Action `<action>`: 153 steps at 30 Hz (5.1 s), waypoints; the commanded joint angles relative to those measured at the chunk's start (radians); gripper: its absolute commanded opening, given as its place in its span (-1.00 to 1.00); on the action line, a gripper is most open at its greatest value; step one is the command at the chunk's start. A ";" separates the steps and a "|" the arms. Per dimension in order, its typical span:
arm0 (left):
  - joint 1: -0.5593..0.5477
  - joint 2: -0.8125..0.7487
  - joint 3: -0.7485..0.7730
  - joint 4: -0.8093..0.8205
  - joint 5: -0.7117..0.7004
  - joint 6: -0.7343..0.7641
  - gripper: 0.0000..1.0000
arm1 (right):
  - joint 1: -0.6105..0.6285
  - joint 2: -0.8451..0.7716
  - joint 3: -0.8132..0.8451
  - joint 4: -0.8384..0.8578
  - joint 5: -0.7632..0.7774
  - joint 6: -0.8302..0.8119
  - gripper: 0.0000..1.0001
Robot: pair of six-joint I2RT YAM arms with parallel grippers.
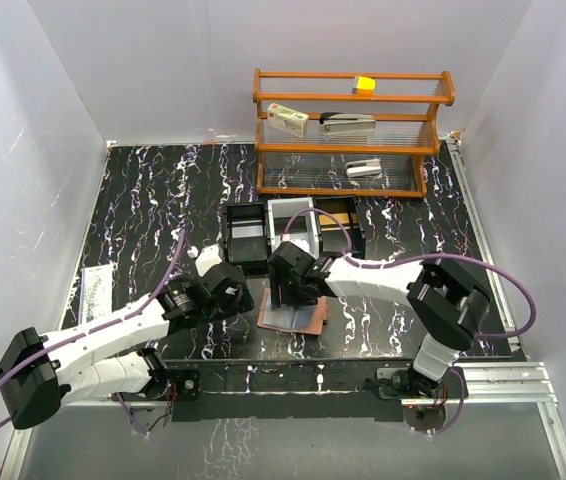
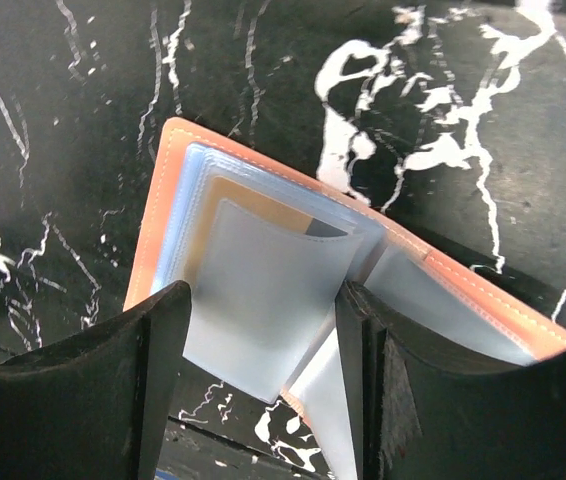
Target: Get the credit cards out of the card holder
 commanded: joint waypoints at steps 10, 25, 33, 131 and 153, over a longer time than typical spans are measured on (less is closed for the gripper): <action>0.004 -0.102 -0.064 0.153 0.070 0.023 0.43 | -0.007 -0.080 -0.097 0.235 -0.240 -0.192 -0.14; 0.004 0.019 -0.163 0.557 0.395 0.132 0.33 | -0.170 -0.185 -0.353 0.581 -0.503 -0.047 -0.26; 0.004 0.141 -0.198 0.705 0.500 0.186 0.38 | -0.198 -0.180 -0.403 0.644 -0.538 -0.015 -0.28; 0.081 -0.280 -0.090 -0.032 -0.079 -0.018 0.97 | 0.051 -0.028 0.016 0.045 -0.028 -0.013 0.28; 0.081 -0.409 -0.162 0.142 -0.063 0.201 0.97 | 0.091 0.064 0.071 0.008 0.007 -0.016 0.22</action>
